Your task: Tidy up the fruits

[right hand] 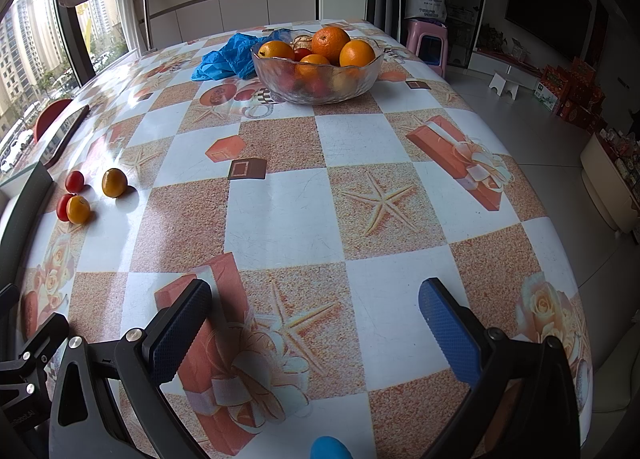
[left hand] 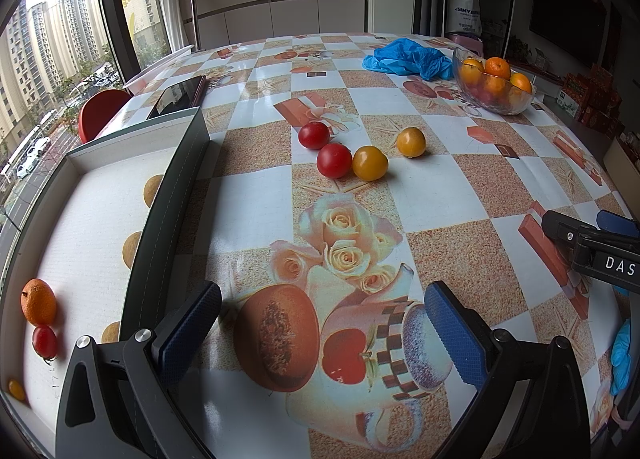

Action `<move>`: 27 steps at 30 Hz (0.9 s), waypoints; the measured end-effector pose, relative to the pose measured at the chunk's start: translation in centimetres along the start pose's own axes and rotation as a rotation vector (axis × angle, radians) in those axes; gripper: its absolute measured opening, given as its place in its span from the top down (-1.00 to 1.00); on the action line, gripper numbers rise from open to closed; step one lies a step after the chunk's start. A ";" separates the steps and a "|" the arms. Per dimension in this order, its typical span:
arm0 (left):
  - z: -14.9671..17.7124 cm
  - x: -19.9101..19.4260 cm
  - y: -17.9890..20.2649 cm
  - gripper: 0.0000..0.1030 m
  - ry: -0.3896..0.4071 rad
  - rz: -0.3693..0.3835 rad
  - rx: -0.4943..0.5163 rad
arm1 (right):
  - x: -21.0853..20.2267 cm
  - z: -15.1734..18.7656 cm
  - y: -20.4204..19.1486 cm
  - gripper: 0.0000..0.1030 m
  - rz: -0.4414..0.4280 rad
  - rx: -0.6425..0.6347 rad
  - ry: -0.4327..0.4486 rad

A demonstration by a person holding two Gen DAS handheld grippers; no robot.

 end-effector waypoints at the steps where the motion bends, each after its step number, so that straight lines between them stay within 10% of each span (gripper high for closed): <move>1: 0.0 0.0 0.0 -0.98 0.000 0.000 0.000 | 0.0 0.0 0.0 -1.00 0.000 0.000 0.000; 21: 0.0 0.0 0.0 -0.98 0.000 0.000 0.000 | 0.2 0.1 -0.4 -1.00 0.019 0.022 -0.051; 27: 0.0 0.0 0.0 -0.98 0.000 0.000 0.000 | 0.9 -1.6 -6.8 -0.94 -0.178 -0.014 -0.068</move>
Point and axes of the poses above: each gripper's, at about its wrist camera, not at the fingertips, and x roughly the way its jaws point, y to its right, z to its underside, the point moved 8 cm from there along x, roughly the way its jaws point, and after that the axes turned 12 degrees about y, right-handed, at the moved point
